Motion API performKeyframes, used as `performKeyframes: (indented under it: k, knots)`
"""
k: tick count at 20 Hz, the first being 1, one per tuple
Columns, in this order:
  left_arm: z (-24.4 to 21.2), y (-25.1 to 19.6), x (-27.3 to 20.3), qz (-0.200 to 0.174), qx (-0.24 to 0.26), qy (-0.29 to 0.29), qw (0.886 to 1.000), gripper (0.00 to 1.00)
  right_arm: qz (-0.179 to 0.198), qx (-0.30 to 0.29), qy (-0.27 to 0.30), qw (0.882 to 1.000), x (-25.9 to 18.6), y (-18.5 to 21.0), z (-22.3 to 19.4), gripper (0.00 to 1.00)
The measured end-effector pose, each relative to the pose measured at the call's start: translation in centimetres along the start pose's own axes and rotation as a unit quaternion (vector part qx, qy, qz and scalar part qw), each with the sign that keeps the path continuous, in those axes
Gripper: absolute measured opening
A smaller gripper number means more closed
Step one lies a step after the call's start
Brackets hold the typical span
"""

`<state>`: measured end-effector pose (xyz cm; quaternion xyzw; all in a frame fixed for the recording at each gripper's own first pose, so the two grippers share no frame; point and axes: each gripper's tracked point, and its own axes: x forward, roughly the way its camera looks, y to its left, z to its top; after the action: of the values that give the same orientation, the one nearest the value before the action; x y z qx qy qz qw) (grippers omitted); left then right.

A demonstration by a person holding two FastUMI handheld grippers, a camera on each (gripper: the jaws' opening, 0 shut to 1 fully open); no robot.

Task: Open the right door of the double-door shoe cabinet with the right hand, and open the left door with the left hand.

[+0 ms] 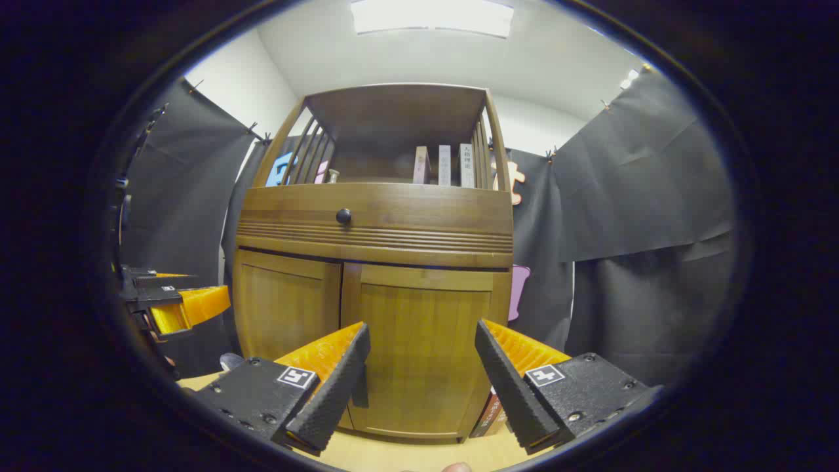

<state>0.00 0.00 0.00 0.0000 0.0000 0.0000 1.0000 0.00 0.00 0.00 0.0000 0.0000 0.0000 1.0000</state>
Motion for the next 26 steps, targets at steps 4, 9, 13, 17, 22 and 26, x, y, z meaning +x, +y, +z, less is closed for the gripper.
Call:
performKeyframes:
  k: [4, 9, 13, 17, 22, 26]
  knots:
    - [0.0, 0.7, 0.2, 0.012, 0.004, -0.002, 1.0, 1.0, 0.004, 0.003, 0.005, 1.0, 0.7, 0.0, -0.4, 1.0]
    - [0.0, 1.0, 0.3, 0.017, 0.006, 0.0, 1.0, 0.94, 0.009, -0.009, 0.008, 1.0, 1.4, 0.6, -0.8, 1.0]
    - [-0.1, 1.1, 0.3, 0.017, 0.012, -0.002, 1.0, 0.94, 0.014, -0.011, 0.011, 1.0, 2.0, 0.8, -1.3, 1.0]
    - [-0.3, 1.2, 0.3, 0.016, 0.018, -0.006, 1.0, 0.94, 0.022, -0.031, 0.024, 0.999, 2.8, 1.5, -3.0, 1.0]
    - [-1.3, 1.6, 0.3, 0.02, 0.025, 0.004, 0.999, 0.94, 0.037, -0.045, 0.052, 0.997, 5.3, 3.1, -6.4, 1.0]
    - [-2.5, 2.5, 0.0, 0.033, 0.023, 0.016, 0.999, 0.94, 0.062, -0.023, 0.12, 0.991, 6.9, 5.5, -11.5, 1.0]
